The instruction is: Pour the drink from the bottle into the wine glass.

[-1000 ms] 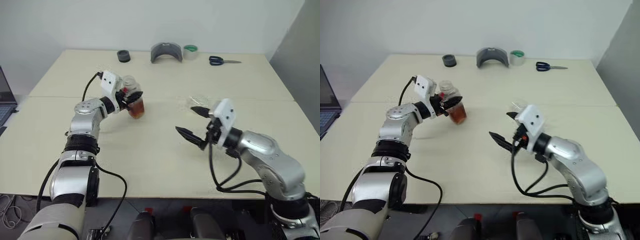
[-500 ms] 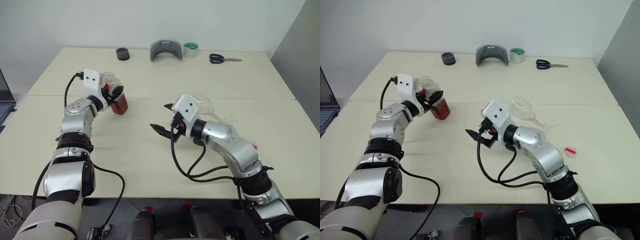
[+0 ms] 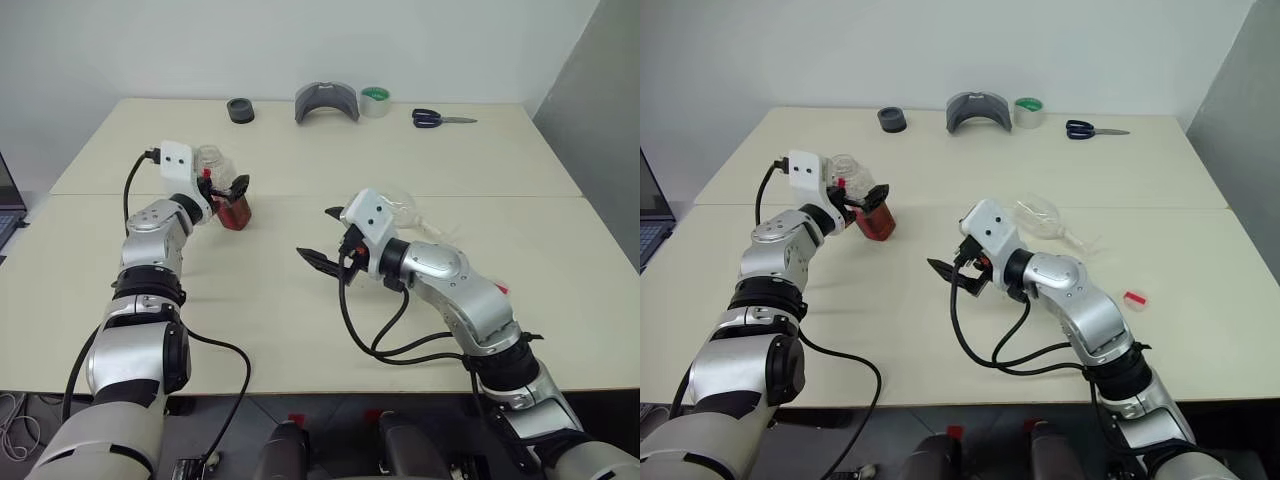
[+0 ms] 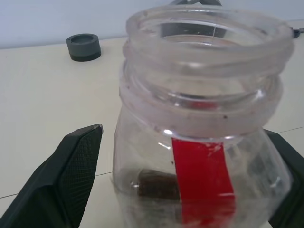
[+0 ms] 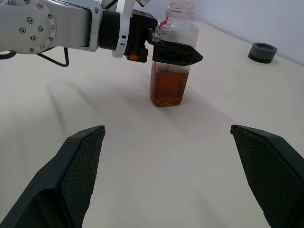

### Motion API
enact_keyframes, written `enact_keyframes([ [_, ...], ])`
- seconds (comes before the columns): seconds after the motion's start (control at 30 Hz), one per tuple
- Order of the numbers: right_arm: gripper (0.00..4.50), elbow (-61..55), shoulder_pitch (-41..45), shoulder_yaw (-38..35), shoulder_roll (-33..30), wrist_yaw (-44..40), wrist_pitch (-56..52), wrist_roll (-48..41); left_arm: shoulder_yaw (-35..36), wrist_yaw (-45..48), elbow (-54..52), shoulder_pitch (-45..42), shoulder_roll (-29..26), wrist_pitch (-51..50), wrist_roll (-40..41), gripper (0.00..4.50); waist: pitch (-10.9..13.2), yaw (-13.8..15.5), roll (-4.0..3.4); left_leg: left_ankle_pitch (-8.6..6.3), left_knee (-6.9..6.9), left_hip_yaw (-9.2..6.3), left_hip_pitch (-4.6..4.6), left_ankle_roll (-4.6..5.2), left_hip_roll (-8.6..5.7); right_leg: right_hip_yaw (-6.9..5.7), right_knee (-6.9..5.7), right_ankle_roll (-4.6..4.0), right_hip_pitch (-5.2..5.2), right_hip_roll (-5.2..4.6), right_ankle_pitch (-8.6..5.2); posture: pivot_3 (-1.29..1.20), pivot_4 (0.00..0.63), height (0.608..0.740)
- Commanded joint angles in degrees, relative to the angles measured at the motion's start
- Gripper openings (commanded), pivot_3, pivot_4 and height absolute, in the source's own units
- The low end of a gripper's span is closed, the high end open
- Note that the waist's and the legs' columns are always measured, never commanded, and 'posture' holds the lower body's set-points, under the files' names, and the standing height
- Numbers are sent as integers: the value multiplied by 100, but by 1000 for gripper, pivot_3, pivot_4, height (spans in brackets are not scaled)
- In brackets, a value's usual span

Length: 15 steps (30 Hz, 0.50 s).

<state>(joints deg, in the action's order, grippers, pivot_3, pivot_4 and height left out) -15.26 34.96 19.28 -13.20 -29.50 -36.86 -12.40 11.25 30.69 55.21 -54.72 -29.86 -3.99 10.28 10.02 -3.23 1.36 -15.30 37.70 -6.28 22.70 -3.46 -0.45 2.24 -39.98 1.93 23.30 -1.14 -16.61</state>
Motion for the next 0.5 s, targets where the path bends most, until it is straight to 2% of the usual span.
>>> enact_keyframes([
  [0.03, 4500, -183, 100, -88, 32, -25, 87, 25, 51, 6, -80, 37, -15, 253, -11, 4473, 0, 0, 0, 0, 1, 0, 1, 0, 0, 0, 0, 0, 0, 0, 0, 0, 150, 740],
  [0.5, 4500, -519, -400, -149, -190, -3, 414, 225, 107, -264, -926, 1144, 131, 1208, -64, 4473, 0, 12, 0, 0, 7, -4, 4, 0, 0, 0, -1, 0, 0, -4, 0, 0, 150, 740],
])
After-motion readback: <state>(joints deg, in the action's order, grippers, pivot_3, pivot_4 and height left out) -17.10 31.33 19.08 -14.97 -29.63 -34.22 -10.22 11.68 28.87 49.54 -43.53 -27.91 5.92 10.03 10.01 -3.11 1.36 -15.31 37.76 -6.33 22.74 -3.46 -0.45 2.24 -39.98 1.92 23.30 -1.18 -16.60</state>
